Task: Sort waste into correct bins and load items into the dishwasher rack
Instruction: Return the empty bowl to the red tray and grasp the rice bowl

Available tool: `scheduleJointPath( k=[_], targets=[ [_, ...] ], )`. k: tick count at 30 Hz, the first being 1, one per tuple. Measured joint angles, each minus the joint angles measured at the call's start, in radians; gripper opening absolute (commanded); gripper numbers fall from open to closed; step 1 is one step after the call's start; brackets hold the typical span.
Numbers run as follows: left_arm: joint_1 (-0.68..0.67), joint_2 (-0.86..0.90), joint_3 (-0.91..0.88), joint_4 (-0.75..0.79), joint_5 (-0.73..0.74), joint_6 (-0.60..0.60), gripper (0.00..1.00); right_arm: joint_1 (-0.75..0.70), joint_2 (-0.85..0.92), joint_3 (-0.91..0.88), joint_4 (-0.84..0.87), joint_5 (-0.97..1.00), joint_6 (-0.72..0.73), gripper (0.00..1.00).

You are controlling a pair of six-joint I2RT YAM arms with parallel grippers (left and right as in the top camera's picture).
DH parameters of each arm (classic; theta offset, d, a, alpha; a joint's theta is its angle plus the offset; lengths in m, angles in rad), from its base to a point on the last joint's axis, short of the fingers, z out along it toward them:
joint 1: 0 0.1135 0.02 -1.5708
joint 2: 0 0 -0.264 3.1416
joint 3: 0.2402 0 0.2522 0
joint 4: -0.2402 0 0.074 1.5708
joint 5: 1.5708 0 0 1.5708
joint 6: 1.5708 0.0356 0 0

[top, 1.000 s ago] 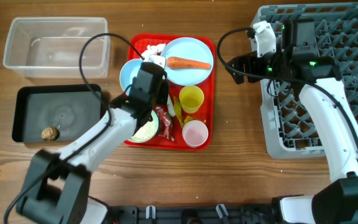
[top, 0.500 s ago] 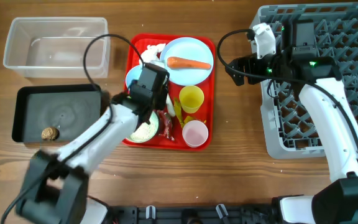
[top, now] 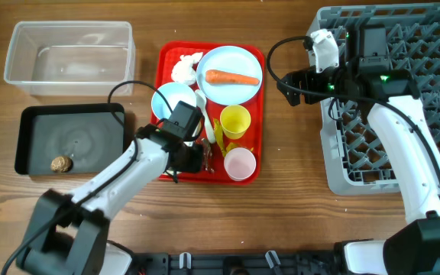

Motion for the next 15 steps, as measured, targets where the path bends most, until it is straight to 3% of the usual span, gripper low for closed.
scheduleJointPath(
  k=[3,9,10,12,15],
  targets=[
    [0.000,0.076,-0.003,0.030,0.003,-0.004,0.13,0.000,0.000,0.000,-0.001,0.000,0.000,0.99],
    [0.000,0.090,0.009,0.047,-0.023,-0.006,0.10,0.000,0.000,0.000,-0.004,0.000,0.000,0.99],
    [0.000,0.090,0.012,0.042,-0.024,-0.006,0.11,0.000,0.000,0.000,-0.004,0.000,0.000,0.99],
    [0.000,0.093,0.039,0.001,-0.023,-0.007,0.23,0.000,0.000,0.000,-0.004,0.000,0.000,0.99],
    [0.000,0.108,0.084,-0.047,-0.007,-0.015,0.30,0.000,0.000,0.000,-0.004,0.000,0.000,0.98]
  ],
)
